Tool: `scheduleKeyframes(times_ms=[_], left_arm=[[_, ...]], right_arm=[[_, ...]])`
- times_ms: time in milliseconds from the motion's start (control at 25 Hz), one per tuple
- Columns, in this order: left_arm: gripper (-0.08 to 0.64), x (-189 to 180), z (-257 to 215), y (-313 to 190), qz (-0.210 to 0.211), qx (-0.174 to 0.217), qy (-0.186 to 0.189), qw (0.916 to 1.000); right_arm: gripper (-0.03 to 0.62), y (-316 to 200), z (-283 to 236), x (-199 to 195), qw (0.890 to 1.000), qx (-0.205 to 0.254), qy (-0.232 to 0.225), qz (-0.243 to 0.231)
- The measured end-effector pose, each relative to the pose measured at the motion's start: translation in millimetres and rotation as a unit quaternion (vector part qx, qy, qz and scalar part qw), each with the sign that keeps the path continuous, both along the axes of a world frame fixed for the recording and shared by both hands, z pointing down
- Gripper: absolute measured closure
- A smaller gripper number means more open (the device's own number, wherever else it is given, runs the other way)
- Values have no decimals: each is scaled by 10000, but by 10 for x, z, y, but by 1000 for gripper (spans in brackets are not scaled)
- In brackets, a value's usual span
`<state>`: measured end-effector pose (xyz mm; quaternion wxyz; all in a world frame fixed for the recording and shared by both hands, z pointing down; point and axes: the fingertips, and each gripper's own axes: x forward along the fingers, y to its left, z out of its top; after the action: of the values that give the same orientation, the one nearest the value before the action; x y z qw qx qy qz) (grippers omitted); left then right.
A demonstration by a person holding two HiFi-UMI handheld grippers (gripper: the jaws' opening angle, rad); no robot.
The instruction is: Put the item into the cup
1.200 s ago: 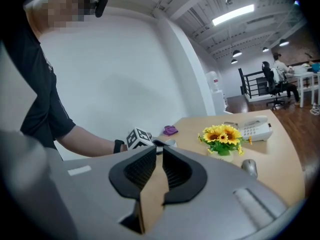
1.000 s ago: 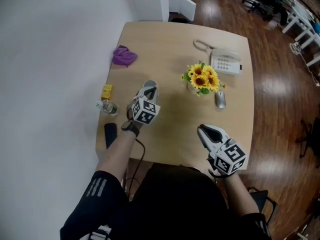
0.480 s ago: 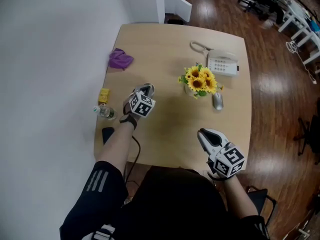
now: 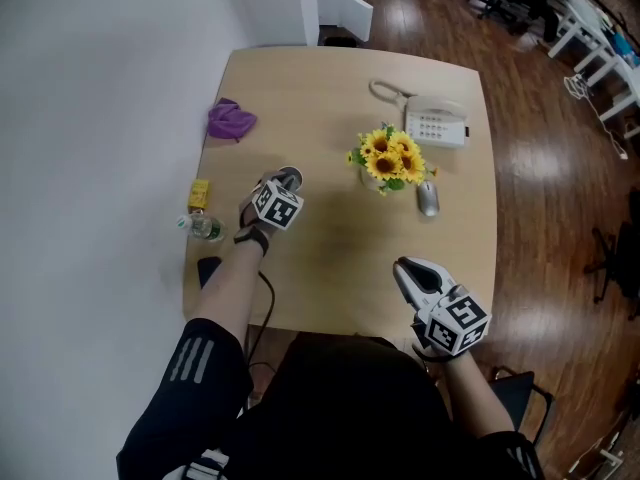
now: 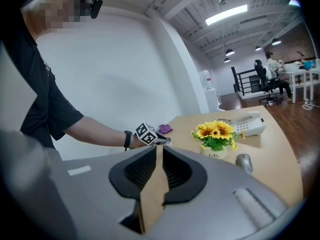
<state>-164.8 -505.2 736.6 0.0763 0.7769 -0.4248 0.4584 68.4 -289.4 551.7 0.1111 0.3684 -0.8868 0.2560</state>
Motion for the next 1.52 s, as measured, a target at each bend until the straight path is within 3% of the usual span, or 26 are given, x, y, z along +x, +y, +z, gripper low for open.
scheduleKeyframes(times_ms=[480, 680, 800, 920, 1040, 1240, 1360, 1520], left_arm=[[469, -38, -287, 56, -82, 383, 91, 9992], [457, 147, -767, 253, 94, 740, 453, 9962], [453, 299, -1303, 491, 266, 1179, 782, 9896], [453, 518, -1782, 855, 541, 1617, 1148, 9786], [453, 724, -2058, 1387, 750, 1802, 1554, 9684], [445, 1192, -2250, 2470, 1368, 1519, 2036, 9575], [440, 1396, -2372, 3008, 1518, 1504, 2291, 9497], [434, 1440, -2420, 3577, 1665, 1486, 2310, 9470]], right_arm=[[543, 37, -79, -58, 9997, 136, -2, -184], [543, 111, -199, -1, 9992, 318, -24, -245], [543, 167, -313, 49, 9986, 457, -58, -268], [543, 249, -417, 128, 9975, 617, -101, -326], [543, 399, -515, 209, 9959, 764, -259, -410], [543, 715, -638, 341, 9936, 868, -413, -599], [543, 925, -658, 378, 9928, 895, -403, -682], [543, 1268, -690, 346, 9930, 875, -485, -628]])
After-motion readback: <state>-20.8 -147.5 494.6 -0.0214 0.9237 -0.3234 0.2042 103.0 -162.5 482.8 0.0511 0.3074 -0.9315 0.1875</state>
